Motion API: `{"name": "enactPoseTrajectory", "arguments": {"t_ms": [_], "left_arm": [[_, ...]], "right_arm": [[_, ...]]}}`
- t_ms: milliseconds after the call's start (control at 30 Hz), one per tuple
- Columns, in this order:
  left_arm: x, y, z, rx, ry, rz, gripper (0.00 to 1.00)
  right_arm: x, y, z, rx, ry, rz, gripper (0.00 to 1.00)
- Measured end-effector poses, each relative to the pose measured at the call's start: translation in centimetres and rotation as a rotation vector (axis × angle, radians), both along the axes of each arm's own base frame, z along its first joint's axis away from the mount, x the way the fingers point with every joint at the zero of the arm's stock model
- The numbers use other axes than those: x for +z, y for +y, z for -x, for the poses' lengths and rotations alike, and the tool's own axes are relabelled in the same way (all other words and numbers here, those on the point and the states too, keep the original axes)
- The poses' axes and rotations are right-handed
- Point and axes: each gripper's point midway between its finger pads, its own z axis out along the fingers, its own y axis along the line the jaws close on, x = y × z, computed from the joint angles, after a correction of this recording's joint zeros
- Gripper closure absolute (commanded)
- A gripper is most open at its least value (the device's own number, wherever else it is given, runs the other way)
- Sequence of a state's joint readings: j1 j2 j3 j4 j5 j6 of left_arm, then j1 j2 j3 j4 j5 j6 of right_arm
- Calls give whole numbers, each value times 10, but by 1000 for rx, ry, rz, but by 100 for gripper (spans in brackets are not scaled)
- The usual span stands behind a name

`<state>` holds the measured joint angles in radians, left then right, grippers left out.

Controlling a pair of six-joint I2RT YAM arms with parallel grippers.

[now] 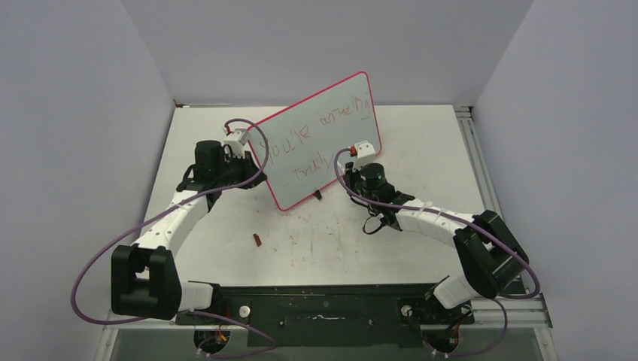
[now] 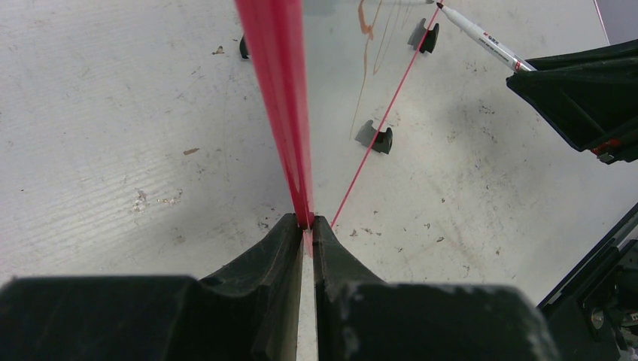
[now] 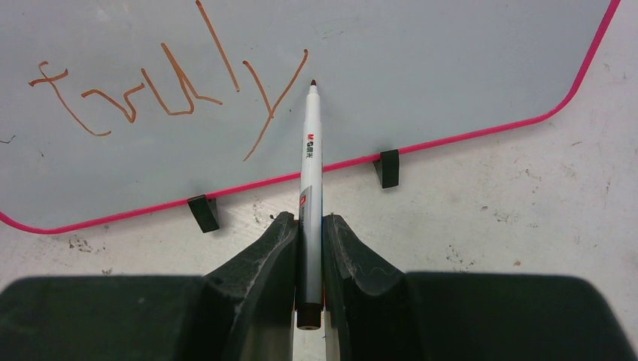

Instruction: Write a sentence on the whiteboard

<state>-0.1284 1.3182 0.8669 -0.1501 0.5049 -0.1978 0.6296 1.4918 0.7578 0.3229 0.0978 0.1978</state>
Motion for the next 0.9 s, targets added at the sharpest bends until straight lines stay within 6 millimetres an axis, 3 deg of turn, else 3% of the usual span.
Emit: {"name": "enactPoseTrajectory", "arguments": {"t_ms": [533,700,900], "left_arm": [[0,0,0,2,0,-2,91],[3,2,1,9,-9,-7,74],[27,6,3,32,-82,-10,40]], "right_arm": [[-4,0,-2,-3,4,8,95],[17,-13,5,-38,-46,-10,95],[82,-38,28,-77,-199,-107,95]]}}
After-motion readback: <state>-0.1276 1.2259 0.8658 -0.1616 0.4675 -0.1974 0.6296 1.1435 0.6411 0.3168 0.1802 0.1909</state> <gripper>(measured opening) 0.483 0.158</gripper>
